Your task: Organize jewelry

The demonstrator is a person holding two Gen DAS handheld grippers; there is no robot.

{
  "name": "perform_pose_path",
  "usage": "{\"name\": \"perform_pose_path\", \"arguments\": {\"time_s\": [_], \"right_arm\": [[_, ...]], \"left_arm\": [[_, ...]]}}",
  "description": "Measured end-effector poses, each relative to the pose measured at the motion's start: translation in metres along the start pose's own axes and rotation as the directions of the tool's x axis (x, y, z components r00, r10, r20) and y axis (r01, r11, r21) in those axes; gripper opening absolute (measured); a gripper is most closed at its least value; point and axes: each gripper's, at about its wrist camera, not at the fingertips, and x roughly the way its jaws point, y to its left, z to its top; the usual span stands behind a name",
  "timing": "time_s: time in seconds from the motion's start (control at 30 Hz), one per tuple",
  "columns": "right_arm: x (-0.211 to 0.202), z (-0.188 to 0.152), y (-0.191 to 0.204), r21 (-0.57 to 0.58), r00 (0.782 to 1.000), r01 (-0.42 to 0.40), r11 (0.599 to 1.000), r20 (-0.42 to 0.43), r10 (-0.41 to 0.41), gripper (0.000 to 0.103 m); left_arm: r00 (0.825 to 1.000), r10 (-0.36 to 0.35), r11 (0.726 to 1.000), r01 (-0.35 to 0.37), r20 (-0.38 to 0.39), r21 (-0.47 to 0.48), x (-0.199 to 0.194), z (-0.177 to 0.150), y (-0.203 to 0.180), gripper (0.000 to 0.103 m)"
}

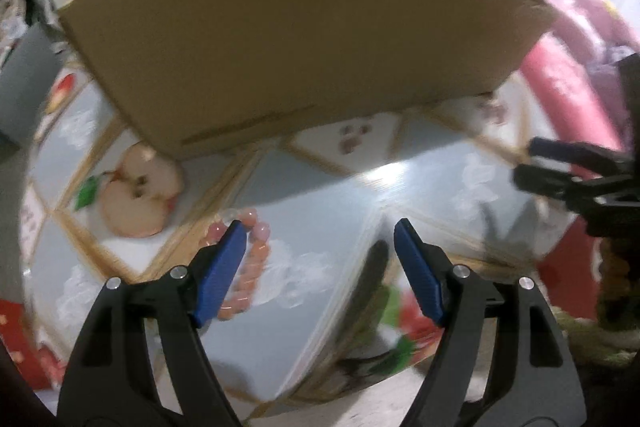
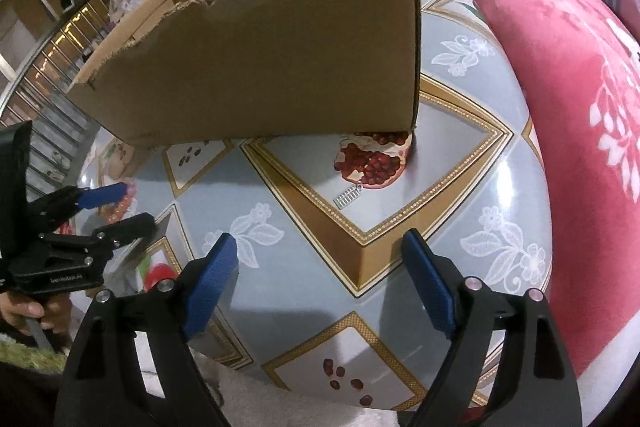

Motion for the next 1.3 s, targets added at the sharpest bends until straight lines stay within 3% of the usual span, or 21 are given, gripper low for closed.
{"name": "perform_pose_path", "arguments": {"time_s": [0.07, 0.13, 0.23, 0.37, 0.43, 0.5, 0.63, 0.93, 1.3], "right_arm": [[-0.002, 0.0, -0.004, 0.011, 1.0, -0.019, 1.0, 0.002, 0.019, 0.082], [-0.005, 0.001, -0.006, 0.021, 0.999, -0.03, 0.999, 0.013, 0.029, 0.082], [-0.012, 0.001, -0.005, 0.015, 0.998, -0.054, 0.998, 0.046, 0.053, 0.082], [-0.018, 0.001, -0.006, -0.002, 0.994, -0.075, 0.997, 0.084, 0.075, 0.082], [-0.019, 0.002, -0.006, -0.008, 0.992, -0.076, 0.997, 0.098, 0.076, 0.082], [-0.021, 0.003, -0.006, -0.013, 0.991, -0.073, 0.997, 0.109, 0.074, 0.075], [-0.026, 0.003, -0.01, -0.016, 0.989, -0.063, 0.998, 0.13, 0.064, 0.065], [-0.019, 0.004, -0.013, -0.077, 0.991, 0.016, 0.997, 0.135, -0.006, 0.037], [-0.001, 0.011, -0.009, -0.273, 0.992, 0.055, 0.96, 0.123, -0.022, 0.027]], "left_arm": [[0.993, -0.118, 0.993, 0.119, 0.031, -0.024, -0.002, 0.001, 0.003, 0.072], [0.981, -0.185, 0.98, 0.189, 0.064, -0.062, -0.007, 0.001, 0.011, 0.071], [0.972, -0.199, 0.976, 0.209, 0.128, -0.064, -0.024, 0.001, 0.022, 0.07], [0.978, -0.155, 0.986, 0.162, 0.139, -0.041, -0.032, -0.004, 0.029, 0.06], [0.988, -0.096, 0.995, 0.098, 0.122, -0.009, -0.029, -0.004, 0.021, 0.053], [0.994, -0.044, 0.999, 0.041, 0.097, 0.031, -0.023, -0.005, 0.014, 0.041], [0.998, 0.041, 0.996, -0.044, 0.037, 0.075, -0.009, -0.009, 0.008, 0.029], [0.998, 0.053, 0.997, -0.055, 0.027, 0.051, -0.003, -0.005, 0.018, 0.009], [0.998, 0.043, 0.998, -0.045, 0.035, 0.052, -0.005, -0.006, 0.02, 0.008]]}}
